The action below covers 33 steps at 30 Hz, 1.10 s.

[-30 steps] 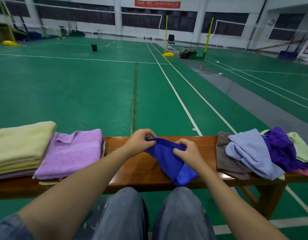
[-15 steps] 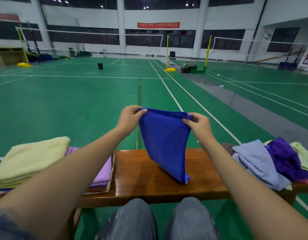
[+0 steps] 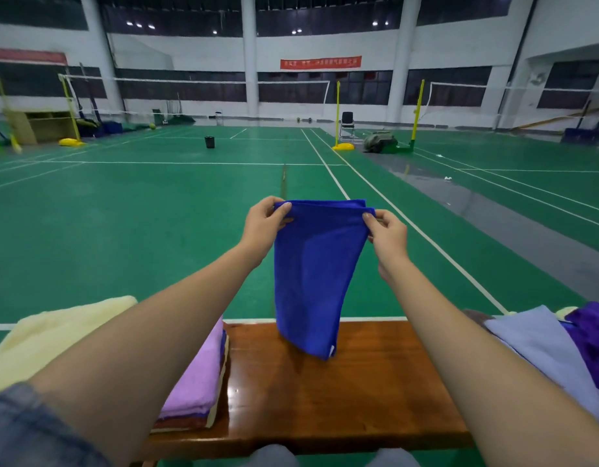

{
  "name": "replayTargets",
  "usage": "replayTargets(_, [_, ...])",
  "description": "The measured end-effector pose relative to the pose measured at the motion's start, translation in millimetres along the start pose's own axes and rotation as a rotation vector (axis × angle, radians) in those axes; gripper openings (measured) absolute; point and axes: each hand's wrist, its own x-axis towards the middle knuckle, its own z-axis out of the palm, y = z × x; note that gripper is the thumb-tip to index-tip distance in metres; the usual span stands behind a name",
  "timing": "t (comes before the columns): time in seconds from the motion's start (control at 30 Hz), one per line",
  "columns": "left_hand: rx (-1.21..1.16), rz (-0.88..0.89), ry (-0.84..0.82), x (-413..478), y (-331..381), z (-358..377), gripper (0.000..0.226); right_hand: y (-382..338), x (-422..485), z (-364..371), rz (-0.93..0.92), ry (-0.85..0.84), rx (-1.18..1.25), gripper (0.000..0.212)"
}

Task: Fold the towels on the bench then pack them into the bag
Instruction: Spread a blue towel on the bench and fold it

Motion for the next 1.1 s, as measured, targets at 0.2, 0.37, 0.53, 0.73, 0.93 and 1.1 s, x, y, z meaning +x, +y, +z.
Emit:
replayTargets(0.2, [-0.024, 0.133, 0.083, 17.5, 18.9, -3.4, 0.021, -21.4, 15.6, 14.0, -0.070, -0.026, 0.109, 0.016])
replayTargets(0.37, [0.115, 0.060, 0.113, -35.6, -18.3, -15.5, 0.017, 7.0, -31.7, -2.6, -0.027, -0.094, 0.048, 0.018])
replayTargets(0.53, [0.232, -0.094, 0.024, -109.2, -71.9, -22.2, 0.017, 64.4, -101.6, -40.3, 0.113, -0.173, -0.051, 0.022])
replayTargets(0.73, [0.236, -0.273, -0.075, -183.2, -121.4, -19.0, 0.021, 118.6, -168.1, -73.8, 0.218, -0.199, -0.174, 0.022])
replayTargets(0.93, [0.255, -0.414, -0.080, -199.9, -160.2, -13.1, 0.021, 155.2, -187.1, -82.6, 0.311, -0.172, -0.243, 0.019])
replayTargets(1.1, [0.285, -0.407, -0.061, -177.2, -164.6, -1.3, 0.028, 157.4, -169.2, -74.1, 0.295, -0.114, -0.289, 0.009])
